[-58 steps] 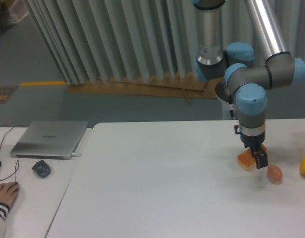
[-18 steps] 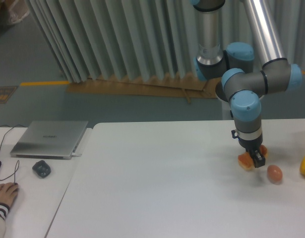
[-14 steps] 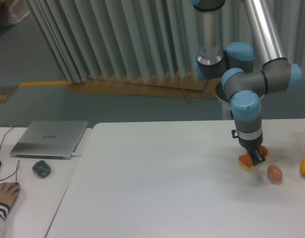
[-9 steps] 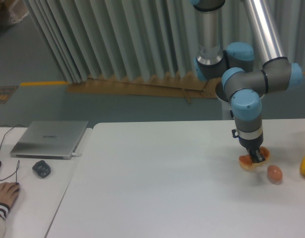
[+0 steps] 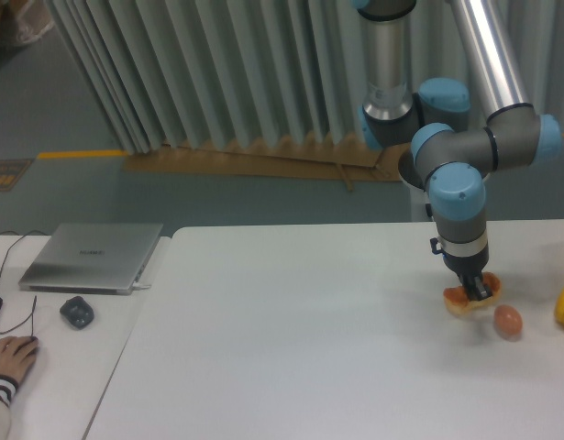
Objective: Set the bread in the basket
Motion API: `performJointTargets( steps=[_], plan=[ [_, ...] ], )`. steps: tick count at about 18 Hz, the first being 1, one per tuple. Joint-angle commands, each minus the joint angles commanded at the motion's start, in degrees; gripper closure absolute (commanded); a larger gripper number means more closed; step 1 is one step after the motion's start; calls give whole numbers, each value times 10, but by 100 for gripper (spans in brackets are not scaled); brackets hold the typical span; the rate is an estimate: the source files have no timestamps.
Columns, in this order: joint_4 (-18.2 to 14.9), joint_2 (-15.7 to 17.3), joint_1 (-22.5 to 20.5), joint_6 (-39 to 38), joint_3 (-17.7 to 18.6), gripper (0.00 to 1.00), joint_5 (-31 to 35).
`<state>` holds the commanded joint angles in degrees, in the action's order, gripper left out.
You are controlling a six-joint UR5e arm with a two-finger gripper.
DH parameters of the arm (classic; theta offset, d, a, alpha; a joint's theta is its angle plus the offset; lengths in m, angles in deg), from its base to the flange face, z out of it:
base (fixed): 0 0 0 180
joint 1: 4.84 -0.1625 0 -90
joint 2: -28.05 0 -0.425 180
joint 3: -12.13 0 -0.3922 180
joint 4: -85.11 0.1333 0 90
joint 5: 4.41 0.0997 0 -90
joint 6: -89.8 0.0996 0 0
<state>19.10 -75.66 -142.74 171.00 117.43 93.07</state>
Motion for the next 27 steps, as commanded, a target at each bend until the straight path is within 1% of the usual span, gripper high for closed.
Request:
performJointTargets(
  steps=[6,9,13,17,23,27],
  plan=[
    [-10,21,-13,10,-15,80,1],
    [-33,32,-26,31,-27,80,0],
    [-80,52,-56,86,-47,80,-17],
    [-96,66,-92,137,-54,80,-43],
    [-105,68,-148,236,-64,80,-46],
    [-119,68,-184,300,-74,80,-53]
  ],
)
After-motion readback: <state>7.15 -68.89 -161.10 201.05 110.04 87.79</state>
